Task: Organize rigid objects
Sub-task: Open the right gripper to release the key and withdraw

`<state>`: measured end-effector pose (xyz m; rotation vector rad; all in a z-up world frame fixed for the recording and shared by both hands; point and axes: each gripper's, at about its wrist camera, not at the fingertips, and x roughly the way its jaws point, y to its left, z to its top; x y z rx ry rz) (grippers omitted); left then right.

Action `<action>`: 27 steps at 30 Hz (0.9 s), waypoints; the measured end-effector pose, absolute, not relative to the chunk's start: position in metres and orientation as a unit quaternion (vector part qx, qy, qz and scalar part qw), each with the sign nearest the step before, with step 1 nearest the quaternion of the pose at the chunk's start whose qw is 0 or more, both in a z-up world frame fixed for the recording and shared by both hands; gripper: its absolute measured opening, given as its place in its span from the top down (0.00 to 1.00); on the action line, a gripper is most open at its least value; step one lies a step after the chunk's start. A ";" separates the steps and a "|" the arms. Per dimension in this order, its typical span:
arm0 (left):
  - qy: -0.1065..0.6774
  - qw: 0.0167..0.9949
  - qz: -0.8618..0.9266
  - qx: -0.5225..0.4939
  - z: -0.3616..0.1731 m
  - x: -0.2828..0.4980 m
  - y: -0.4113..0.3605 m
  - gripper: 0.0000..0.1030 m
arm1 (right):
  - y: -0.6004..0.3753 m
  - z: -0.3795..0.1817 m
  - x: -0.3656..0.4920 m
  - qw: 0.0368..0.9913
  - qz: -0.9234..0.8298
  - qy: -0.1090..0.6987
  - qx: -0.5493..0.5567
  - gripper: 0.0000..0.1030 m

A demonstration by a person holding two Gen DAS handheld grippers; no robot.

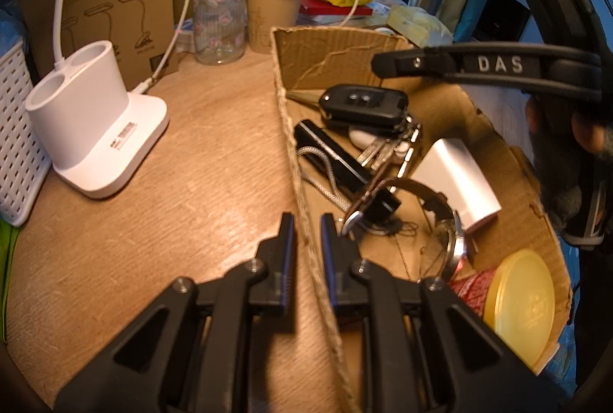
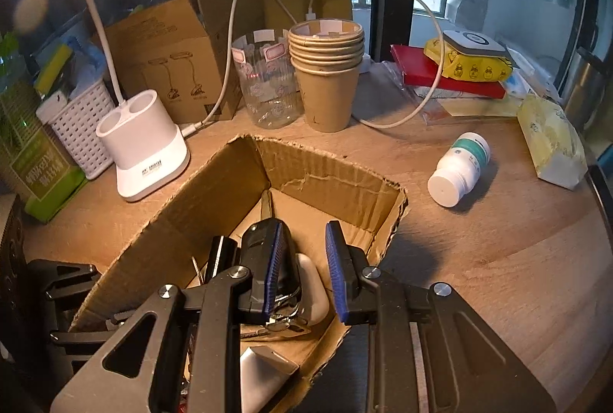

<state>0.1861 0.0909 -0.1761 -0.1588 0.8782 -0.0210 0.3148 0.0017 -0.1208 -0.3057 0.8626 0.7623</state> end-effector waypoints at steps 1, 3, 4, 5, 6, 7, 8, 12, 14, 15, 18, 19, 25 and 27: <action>0.425 0.902 -0.010 -0.077 -0.176 0.186 0.091 0.86 | 0.002 -0.122 0.313 0.826 0.359 0.407 -0.150 0.76; 0.424 0.902 -0.010 -0.076 -0.176 0.186 0.091 0.86 | 0.004 -0.125 0.310 0.827 0.353 0.404 -0.166 0.76; 0.424 0.902 -0.010 -0.076 -0.177 0.187 0.091 0.86 | 0.005 -0.126 0.309 0.828 0.352 0.403 -0.171 0.76; 0.424 0.902 -0.010 -0.076 -0.177 0.187 0.092 0.86 | 0.005 -0.126 0.308 0.827 0.353 0.403 -0.171 0.76; 0.424 0.902 -0.010 -0.076 -0.177 0.187 0.091 0.86 | 0.005 -0.126 0.308 0.826 0.355 0.403 -0.171 0.76; 0.424 0.902 -0.010 -0.076 -0.177 0.187 0.091 0.86 | 0.004 -0.125 0.308 0.826 0.355 0.403 -0.170 0.76; 0.424 0.902 -0.010 -0.076 -0.177 0.187 0.091 0.86 | 0.004 -0.124 0.307 0.828 0.355 0.401 -0.166 0.75; 0.424 0.902 -0.010 -0.076 -0.177 0.187 0.092 0.86 | 0.000 -0.121 0.308 0.833 0.350 0.398 -0.156 0.75; 0.424 0.902 -0.010 -0.076 -0.177 0.187 0.092 0.86 | -0.003 -0.118 0.308 0.835 0.352 0.396 -0.148 0.75; 0.424 0.902 -0.010 -0.076 -0.177 0.187 0.091 0.86 | -0.005 -0.117 0.308 0.837 0.351 0.394 -0.145 0.74; 0.424 0.902 -0.010 -0.076 -0.177 0.187 0.091 0.86 | -0.008 -0.110 0.307 0.842 0.351 0.385 -0.138 0.63; 0.424 0.902 -0.010 -0.076 -0.177 0.187 0.091 0.86 | -0.010 -0.107 0.308 0.844 0.351 0.382 -0.136 0.61; 0.424 0.902 -0.010 -0.076 -0.177 0.187 0.091 0.86 | -0.022 -0.096 0.315 0.859 0.335 0.369 -0.119 0.60; 0.424 0.902 -0.010 -0.076 -0.177 0.187 0.091 0.86 | -0.028 -0.095 0.321 0.864 0.327 0.366 -0.110 0.59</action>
